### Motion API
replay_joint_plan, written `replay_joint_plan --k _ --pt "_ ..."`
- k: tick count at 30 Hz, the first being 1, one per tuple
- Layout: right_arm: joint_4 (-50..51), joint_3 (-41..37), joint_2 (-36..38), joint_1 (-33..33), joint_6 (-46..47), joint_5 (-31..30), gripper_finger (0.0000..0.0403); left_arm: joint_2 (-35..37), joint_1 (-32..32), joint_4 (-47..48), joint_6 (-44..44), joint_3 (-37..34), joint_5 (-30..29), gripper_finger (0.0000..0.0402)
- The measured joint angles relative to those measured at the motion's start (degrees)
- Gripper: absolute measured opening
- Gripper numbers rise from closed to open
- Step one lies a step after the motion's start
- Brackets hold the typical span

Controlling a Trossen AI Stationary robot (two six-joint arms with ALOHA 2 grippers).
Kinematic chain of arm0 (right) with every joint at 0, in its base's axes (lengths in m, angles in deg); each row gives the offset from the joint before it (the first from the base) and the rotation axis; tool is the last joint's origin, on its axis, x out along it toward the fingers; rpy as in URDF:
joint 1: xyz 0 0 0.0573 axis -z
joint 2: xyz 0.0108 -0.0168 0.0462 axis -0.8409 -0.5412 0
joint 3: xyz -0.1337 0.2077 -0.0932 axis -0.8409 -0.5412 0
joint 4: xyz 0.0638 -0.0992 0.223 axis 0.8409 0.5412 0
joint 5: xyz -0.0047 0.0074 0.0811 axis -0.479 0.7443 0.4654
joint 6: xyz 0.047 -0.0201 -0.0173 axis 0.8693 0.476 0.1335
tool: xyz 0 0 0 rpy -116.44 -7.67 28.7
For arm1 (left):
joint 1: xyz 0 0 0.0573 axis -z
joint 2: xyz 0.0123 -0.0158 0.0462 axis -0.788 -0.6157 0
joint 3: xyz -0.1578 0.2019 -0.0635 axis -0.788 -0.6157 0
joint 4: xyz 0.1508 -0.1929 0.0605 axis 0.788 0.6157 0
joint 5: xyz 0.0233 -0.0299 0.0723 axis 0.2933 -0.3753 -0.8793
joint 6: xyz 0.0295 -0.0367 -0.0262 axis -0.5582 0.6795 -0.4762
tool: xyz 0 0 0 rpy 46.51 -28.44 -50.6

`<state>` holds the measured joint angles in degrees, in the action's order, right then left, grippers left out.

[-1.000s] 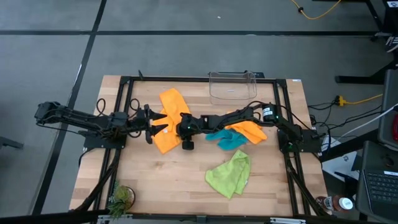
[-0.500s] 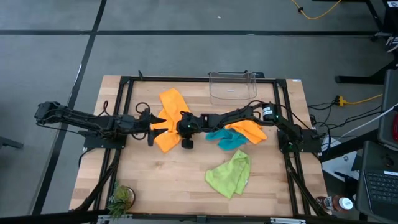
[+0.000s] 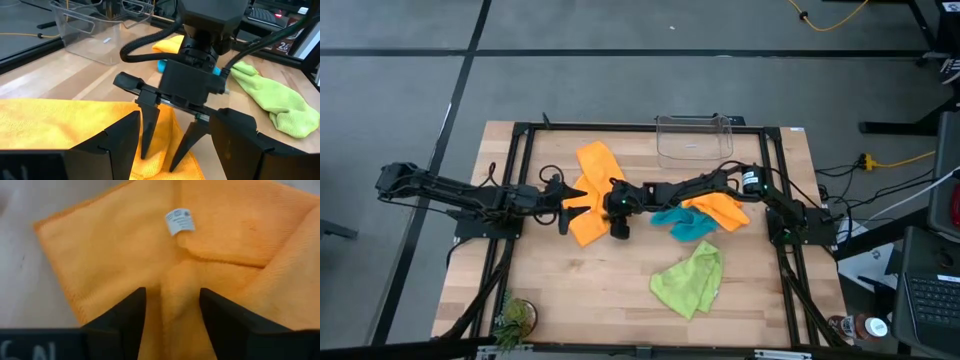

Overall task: Fold microfiber towels
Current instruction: Fold the left yellow microfiber cloth

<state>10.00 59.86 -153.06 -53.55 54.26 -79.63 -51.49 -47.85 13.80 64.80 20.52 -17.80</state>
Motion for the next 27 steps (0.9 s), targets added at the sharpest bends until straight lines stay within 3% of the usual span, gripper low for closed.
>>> replay_joint_plan --k 10,21,27 --pt "-0.3 0.0 0.0 1.8 1.4 0.0 0.015 0.0 0.0 0.0 0.0 0.0 -0.1 0.0231" --pt "-1.2 0.0 0.0 1.8 -3.2 0.0 0.0138 -1.9 0.0 0.0 2.2 0.0 -1.6 0.0231" --pt "-1.2 0.0 0.0 1.8 -3.3 0.0 0.007 -7.9 0.0 -1.3 -2.8 0.0 -6.7 0.0231"
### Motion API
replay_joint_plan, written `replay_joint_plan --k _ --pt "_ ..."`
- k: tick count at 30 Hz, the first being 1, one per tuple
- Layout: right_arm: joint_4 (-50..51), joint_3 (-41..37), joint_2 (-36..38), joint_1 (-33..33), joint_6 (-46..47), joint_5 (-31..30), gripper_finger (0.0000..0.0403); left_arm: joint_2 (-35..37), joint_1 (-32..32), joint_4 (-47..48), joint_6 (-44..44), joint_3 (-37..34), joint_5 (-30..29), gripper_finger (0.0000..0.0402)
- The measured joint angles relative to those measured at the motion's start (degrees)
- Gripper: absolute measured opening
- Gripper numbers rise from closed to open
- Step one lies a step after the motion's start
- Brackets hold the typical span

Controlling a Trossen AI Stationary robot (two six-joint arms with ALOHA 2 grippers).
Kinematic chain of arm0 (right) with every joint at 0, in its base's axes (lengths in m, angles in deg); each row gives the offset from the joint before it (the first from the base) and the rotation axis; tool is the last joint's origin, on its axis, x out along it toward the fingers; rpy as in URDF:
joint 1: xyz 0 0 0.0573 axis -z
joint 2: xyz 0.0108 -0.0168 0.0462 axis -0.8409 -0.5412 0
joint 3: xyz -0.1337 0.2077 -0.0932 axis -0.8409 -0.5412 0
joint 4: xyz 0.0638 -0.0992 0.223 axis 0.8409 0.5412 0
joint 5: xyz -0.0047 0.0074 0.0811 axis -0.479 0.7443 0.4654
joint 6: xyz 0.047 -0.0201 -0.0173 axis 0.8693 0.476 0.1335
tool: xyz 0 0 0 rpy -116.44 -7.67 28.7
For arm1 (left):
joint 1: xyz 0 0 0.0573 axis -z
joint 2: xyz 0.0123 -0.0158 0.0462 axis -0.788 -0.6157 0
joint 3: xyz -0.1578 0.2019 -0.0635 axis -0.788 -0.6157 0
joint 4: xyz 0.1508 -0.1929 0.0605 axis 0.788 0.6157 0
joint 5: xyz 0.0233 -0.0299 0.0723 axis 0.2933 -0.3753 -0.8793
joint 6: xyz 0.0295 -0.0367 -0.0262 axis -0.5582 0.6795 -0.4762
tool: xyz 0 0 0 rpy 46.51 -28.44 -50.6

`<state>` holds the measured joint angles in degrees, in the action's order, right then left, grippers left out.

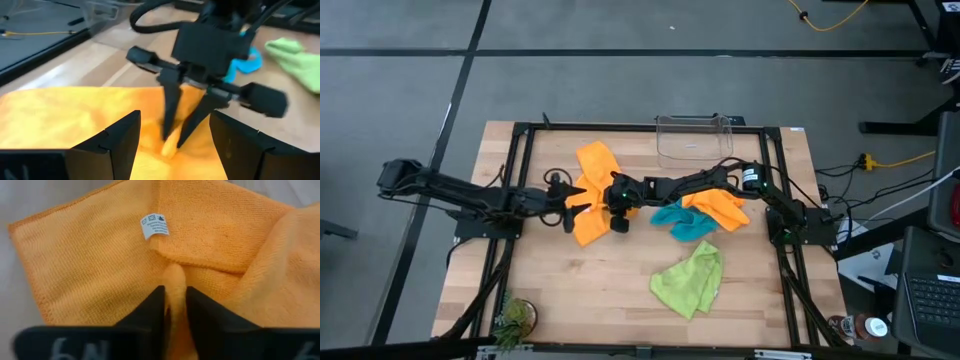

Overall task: Fold microfiber towels
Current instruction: Fold the left yellow microfiber cloth

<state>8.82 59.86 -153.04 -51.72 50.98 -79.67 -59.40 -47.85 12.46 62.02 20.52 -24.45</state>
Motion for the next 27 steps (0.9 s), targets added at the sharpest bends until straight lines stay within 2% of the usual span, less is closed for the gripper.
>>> replay_joint_plan --k 2,4,8,13,17,24,27 --pt "0.0 0.0 0.0 0.0 0.0 0.0 0.003 -2.3 0.0 -1.0 0.0 0.0 -0.2 0.0231" --pt "0.0 0.0 0.0 0.0 -0.2 0.0 0.001 -4.3 0.0 -1.9 0.0 0.0 -0.2 0.0231" --pt "-0.1 0.0 0.2 0.0 -0.1 0.0 0.0006 -7.6 0.0 -1.5 -0.1 1.0 -0.2 0.0231" --pt "2.0 0.0 4.1 0.0 0.0 -0.1 0.0004 -9.7 0.0 0.4 -1.0 3.8 -0.7 0.0231" --pt "9.7 0.0 9.3 -0.2 0.0 -0.1 0.0004 -10.5 0.0 3.5 -0.4 5.8 -0.7 0.0231" --pt "22.7 0.0 16.7 -2.5 0.4 -0.2 0.0002 -10.5 0.0 3.4 0.0 6.0 -0.7 0.0231" --pt "26.0 0.0 19.0 -3.7 1.4 -2.5 0.0002 -10.5 0.0 3.4 1.2 6.0 -0.7 0.0231"
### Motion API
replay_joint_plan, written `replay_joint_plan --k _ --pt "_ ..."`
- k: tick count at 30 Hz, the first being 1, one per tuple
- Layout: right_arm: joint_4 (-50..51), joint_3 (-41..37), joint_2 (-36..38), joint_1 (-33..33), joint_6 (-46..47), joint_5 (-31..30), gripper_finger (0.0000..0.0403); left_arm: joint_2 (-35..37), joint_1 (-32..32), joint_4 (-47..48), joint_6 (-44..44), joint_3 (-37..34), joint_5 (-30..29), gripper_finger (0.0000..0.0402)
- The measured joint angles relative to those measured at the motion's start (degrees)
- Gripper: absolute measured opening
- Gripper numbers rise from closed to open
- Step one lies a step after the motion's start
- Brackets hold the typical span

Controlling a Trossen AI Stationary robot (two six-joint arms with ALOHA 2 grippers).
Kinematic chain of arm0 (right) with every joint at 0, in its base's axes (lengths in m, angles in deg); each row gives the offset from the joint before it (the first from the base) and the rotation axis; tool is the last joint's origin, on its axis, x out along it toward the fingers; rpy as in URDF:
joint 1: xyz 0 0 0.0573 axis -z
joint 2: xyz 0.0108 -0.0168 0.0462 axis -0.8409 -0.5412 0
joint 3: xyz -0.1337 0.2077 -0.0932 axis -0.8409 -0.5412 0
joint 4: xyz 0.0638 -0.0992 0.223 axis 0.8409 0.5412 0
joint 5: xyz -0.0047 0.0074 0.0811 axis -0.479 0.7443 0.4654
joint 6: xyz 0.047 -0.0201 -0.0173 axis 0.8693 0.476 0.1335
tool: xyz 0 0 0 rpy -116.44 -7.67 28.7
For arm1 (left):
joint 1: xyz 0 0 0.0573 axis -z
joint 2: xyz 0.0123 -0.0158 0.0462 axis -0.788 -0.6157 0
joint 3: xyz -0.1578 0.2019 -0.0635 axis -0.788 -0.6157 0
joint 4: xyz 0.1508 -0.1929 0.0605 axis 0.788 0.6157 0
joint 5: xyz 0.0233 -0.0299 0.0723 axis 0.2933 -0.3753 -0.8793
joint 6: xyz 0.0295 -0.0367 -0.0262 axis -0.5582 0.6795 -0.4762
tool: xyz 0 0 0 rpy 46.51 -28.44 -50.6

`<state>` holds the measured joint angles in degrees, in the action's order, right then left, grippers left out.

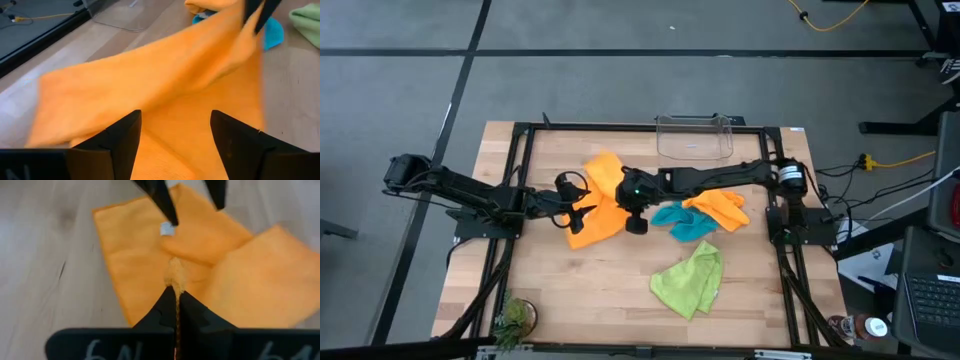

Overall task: Fold microfiber towels
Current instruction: Fold the left yellow microfiber cloth

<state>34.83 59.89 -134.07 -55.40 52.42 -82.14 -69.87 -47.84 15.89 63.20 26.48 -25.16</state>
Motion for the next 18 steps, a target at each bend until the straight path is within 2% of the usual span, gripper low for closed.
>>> replay_joint_plan --k 3,9,18 --pt "2.8 0.0 2.0 -1.0 2.9 -2.8 0.0002 0.0 0.0 0.0 0.3 0.0 0.0 0.0231" --pt "10.4 0.0 4.3 -4.0 7.1 -3.2 0.0002 0.0 0.0 1.6 0.4 0.0 -2.5 0.0231" --pt "33.6 0.0 4.3 -9.2 10.4 -2.8 0.0002 0.0 0.0 2.3 2.3 0.0 -3.1 0.0231"
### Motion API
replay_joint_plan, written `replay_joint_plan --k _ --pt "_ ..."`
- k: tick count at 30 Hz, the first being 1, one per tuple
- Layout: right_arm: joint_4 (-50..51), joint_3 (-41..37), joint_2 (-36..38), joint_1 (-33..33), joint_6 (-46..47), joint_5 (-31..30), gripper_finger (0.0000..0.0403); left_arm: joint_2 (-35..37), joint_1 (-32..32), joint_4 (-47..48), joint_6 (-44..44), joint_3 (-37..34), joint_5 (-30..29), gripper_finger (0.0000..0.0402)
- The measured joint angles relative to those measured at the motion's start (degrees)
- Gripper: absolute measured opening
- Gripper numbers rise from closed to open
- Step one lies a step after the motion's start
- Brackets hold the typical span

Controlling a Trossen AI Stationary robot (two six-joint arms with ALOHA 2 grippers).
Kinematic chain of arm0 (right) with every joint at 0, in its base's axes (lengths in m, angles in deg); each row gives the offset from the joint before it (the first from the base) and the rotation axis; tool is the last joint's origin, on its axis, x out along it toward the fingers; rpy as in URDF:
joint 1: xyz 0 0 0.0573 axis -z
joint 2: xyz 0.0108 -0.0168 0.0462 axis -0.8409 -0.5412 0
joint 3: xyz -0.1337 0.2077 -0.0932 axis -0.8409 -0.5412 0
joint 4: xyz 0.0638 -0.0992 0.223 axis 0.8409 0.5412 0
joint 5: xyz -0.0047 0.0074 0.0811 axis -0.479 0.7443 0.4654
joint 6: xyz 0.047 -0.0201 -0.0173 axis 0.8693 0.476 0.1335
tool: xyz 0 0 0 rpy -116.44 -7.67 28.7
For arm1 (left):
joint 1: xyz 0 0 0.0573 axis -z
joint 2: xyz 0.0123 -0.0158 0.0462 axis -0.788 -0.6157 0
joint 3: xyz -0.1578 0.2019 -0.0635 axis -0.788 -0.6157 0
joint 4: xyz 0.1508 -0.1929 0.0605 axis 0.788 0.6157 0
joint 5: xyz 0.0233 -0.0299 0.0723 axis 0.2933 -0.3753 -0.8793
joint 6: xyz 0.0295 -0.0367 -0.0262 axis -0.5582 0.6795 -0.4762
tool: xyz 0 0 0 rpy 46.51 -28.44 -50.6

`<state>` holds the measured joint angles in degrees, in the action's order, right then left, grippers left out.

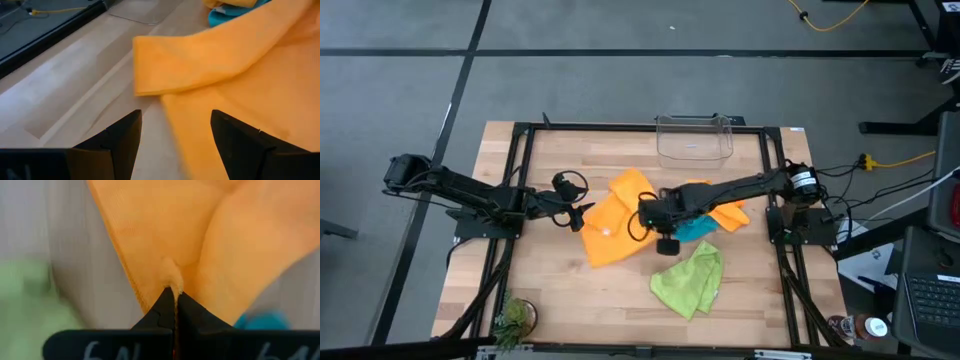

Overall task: Fold microfiber towels
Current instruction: Fold the left yellow microfiber cloth

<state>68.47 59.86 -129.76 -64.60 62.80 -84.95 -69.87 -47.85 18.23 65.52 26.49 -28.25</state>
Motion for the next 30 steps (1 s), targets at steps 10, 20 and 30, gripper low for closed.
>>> replay_joint_plan --k 10,20,30 --pt "16.0 -0.9 0.0 -2.9 1.4 -1.2 0.0005 -10.6 0.0 -17.5 -6.9 1.7 0.0 0.0231" --pt "16.0 -0.9 0.0 -3.4 -1.0 -1.3 0.0006 -34.8 -5.0 1.9 -19.6 23.4 -7.9 0.0231" --pt "15.9 -0.9 0.0 -3.4 -1.4 -1.3 0.0007 -44.4 -6.2 9.1 -30.8 30.7 -4.5 0.0231"
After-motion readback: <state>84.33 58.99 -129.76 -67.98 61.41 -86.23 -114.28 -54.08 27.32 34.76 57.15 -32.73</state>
